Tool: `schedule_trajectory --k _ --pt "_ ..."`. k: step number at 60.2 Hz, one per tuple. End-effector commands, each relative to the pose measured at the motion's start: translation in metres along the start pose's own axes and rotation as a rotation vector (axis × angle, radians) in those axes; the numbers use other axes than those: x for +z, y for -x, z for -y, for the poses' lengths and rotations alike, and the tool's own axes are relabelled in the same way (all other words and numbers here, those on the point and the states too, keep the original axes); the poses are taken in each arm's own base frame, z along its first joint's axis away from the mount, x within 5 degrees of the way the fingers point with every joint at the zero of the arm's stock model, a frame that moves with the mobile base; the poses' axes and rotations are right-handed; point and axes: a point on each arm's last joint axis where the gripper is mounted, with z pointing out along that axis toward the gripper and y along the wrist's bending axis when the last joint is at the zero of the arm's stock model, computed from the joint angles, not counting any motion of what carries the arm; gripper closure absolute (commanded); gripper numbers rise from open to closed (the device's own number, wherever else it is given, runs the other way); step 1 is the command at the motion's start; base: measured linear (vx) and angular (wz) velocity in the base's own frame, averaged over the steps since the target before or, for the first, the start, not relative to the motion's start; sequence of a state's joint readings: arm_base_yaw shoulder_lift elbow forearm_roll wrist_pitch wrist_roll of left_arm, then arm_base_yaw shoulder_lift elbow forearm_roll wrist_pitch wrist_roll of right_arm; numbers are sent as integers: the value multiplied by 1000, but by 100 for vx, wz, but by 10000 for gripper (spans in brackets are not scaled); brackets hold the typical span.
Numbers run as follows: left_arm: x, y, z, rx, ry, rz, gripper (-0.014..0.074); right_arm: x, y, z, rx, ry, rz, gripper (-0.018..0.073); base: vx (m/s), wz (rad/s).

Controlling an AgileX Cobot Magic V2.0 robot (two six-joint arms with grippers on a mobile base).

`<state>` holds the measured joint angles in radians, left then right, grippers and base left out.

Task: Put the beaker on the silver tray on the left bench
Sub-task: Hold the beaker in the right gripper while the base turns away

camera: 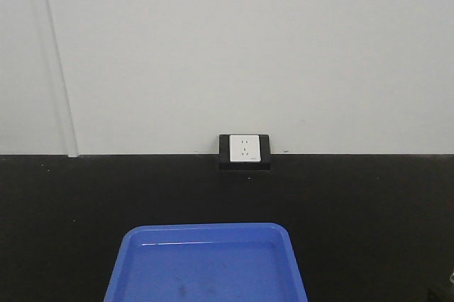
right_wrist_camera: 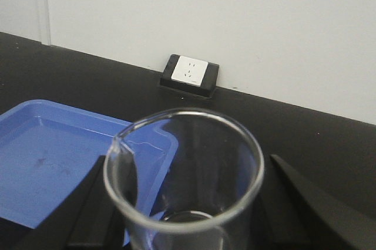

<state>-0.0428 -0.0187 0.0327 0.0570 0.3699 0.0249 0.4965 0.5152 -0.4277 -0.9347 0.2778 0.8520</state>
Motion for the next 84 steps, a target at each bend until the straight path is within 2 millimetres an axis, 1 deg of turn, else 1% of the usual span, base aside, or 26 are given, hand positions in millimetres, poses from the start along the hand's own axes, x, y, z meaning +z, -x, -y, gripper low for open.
schedule_trajectory --k 1,22,42,63,84 --pt "2 1 1 -2 -7 63 595 -2 14 -1 -24 25 67 571 0 1" --pt "2 1 1 -2 -7 63 595 -2 14 -1 -24 25 67 571 -3 -5" --pt "2 1 1 -2 -7 63 595 -2 14 -1 -24 25 67 571 -14 -26" --pt "2 1 1 -2 -7 63 595 -2 14 -1 -24 25 67 571 -24 -21" --pt "2 1 1 -2 -7 63 595 -2 14 -1 -24 24 66 571 -34 12"
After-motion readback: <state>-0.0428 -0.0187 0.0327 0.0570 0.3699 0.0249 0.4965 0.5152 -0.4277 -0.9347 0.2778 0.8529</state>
